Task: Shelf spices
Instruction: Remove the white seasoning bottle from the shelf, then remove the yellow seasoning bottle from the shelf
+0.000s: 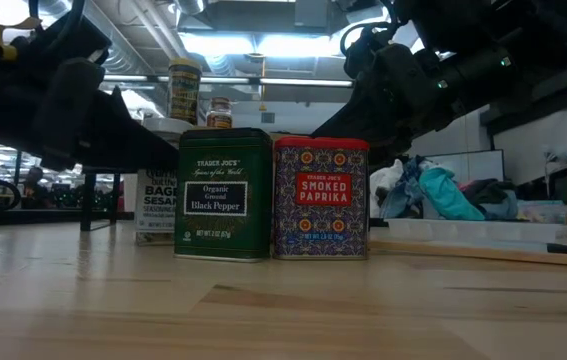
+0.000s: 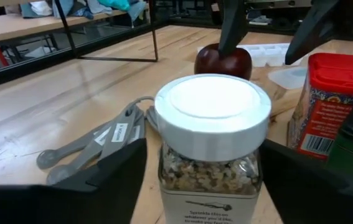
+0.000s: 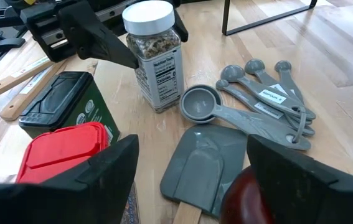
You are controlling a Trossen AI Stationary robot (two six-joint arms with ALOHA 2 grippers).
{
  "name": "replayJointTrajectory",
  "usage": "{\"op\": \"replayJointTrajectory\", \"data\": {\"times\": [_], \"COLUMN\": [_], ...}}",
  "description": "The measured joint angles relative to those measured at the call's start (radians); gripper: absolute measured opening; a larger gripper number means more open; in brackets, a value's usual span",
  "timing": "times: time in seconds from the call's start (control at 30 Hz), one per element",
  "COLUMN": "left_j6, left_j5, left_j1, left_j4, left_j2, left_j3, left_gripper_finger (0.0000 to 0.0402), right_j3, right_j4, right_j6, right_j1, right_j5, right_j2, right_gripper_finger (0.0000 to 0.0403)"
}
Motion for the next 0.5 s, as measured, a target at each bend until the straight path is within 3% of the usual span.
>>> {"op": "replayJointTrajectory", "data": {"times": [0.27,0.5], "left_j6": [0.013,0.181], "left_j5": [-0.002,-0.028], "left_j1": [-0.004,-0.024], "left_j4": [-0.001,0.059], "left_j2": [-0.006,-0.07], "left_j3": [0.0,0.0], "left_gripper_finger": [0.0391,0.0396], "right_j3": [0.0,0.0], "right_j4": [0.0,0.0], "right_j6": [0.0,0.0], "right_j1": [0.0,0.0], "right_j5": [0.0,0.0], "right_j2": [0.0,0.0], "right_gripper_finger": [0.0305,0.0305]}}
